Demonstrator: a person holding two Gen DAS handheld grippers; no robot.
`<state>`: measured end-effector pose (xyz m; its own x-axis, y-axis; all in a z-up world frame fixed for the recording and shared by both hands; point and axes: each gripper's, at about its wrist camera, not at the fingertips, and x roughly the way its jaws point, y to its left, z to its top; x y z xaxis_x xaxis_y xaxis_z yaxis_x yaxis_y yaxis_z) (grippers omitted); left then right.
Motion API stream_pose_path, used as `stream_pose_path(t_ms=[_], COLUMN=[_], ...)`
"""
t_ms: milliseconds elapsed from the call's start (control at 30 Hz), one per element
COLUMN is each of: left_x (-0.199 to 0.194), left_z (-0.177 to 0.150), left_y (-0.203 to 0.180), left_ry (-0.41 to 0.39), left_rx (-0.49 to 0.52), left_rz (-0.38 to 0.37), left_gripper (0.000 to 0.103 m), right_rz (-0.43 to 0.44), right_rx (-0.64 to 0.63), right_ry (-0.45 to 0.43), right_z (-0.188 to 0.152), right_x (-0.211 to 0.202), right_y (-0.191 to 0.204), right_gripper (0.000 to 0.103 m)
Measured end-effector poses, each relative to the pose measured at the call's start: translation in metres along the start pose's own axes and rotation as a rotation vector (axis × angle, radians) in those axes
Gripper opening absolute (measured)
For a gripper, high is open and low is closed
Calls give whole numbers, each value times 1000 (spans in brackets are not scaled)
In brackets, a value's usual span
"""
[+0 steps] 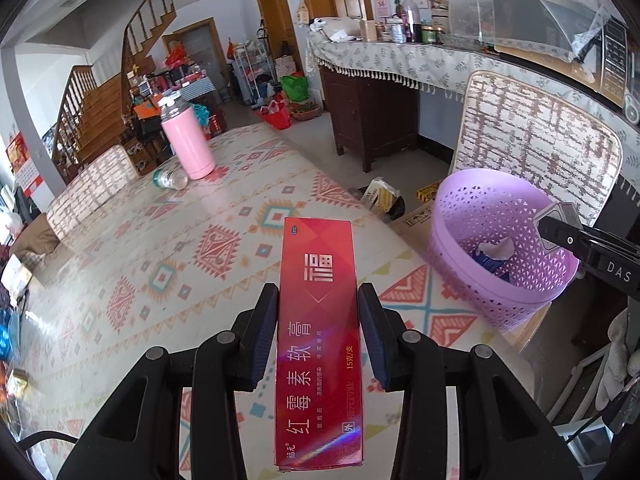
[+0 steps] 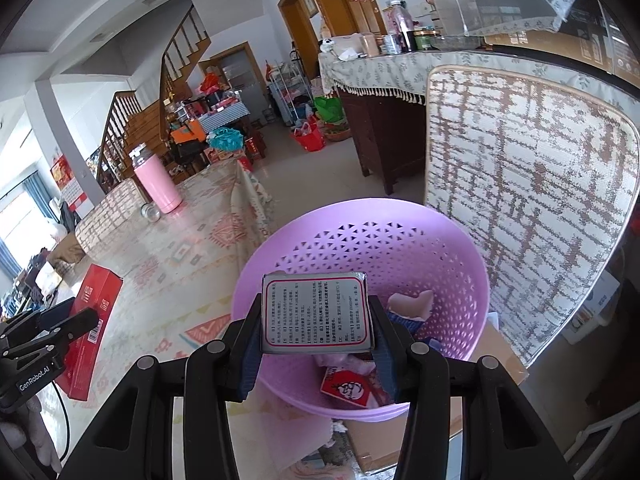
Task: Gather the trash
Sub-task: 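Carry the red ointment box and white card box over the pink wastebasket, then open both tools to drop the boxes into the pink wastebasket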
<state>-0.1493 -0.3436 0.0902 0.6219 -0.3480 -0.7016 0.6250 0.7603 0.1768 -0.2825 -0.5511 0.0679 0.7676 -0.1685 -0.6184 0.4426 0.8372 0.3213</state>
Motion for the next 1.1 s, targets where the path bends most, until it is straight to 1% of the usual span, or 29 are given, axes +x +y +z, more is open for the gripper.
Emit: stream_pose_path(t_ms=[200, 433, 600, 733, 833, 1000, 1067, 1100], left_x=[2, 4, 12, 28, 38, 59, 64, 66], left_z=[13, 34, 55, 76, 86, 96, 99, 100], left_y=[-15, -32, -41, -52, -63, -79, -80, -80], left_ry=[-8, -20, -14, 1, 0, 27, 22, 16], left_rx=[23, 25, 3, -21, -18, -20, -34, -40], left_rz=[-25, -88, -168, -264, -301, -357, -372, -378], left_gripper=[39, 39, 39, 39, 39, 39, 39, 41], right_rz=[3, -12, -11, -18, -31, -60, -74, -81], right_rx=[19, 6, 16, 23, 19, 4, -1, -2], right_ry=[-4, -5, 7, 10, 10, 16, 19, 19], right_z=[7, 16, 21, 28, 32, 37, 37, 37], right_x=[0, 5, 14, 23, 27, 37, 41, 43], right_y=[-13, -19, -24, -29, -31, -35, -37, -38], right_gripper=[51, 51, 51, 51, 51, 51, 53, 53])
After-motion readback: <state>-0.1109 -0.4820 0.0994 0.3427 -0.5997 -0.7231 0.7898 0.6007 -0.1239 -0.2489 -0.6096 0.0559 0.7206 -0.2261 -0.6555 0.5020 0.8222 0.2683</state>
